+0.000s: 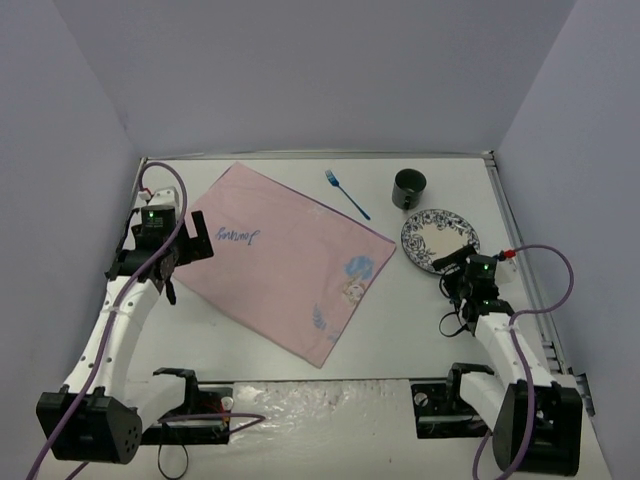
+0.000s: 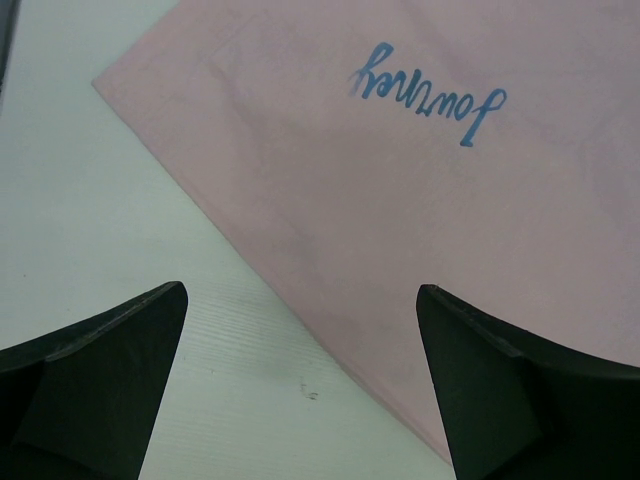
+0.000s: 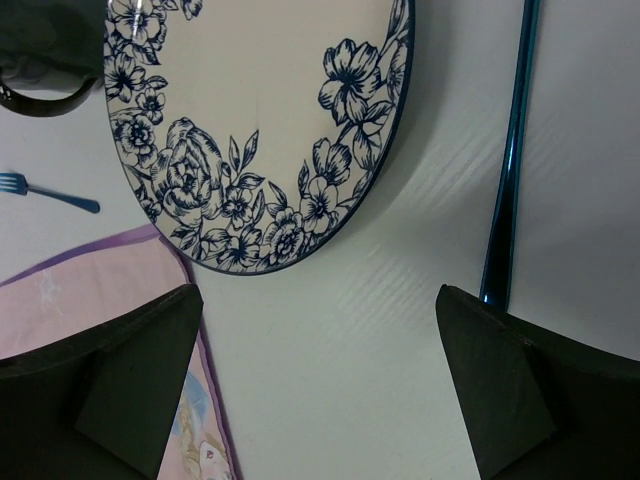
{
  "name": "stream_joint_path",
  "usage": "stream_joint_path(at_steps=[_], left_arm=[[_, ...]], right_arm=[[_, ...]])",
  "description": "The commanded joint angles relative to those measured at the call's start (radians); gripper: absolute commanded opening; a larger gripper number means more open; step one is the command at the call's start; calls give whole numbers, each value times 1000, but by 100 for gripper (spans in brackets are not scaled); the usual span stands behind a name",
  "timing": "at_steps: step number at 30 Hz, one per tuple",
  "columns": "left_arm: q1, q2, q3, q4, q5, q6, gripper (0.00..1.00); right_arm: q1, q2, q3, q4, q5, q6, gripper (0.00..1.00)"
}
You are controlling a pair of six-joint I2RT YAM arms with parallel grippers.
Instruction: Set the dinner table for one person
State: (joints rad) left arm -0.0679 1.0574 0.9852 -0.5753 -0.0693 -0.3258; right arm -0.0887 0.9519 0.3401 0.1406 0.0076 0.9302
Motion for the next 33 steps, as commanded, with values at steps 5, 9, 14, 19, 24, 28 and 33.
stream_joint_path(at_steps=[5, 9, 14, 19, 24, 28, 33], left_arm=[[-4, -20, 24, 42, -30, 8, 97], [-4, -20, 24, 41, -34, 7, 97], [-4, -18, 26, 40, -36, 7, 97], [-4, -22, 26, 38, -46, 7, 97], [-4, -24, 26, 37, -52, 7, 97], [-4, -25, 26, 37, -55, 8, 97], [-4, -19, 26, 40, -49, 7, 97]], right_arm=[[-131, 134, -64, 301, -159, 39, 92], [-155, 192, -70, 416, -186, 42, 88], [-167, 243, -88, 502, -174, 83, 85], [-171, 317, -84, 535, -153, 111, 81], [-180, 420, -75, 590, -158, 146, 74], [-183, 475, -79, 624, -168, 170, 67], [-192, 526, -92, 661, -171, 191, 54]])
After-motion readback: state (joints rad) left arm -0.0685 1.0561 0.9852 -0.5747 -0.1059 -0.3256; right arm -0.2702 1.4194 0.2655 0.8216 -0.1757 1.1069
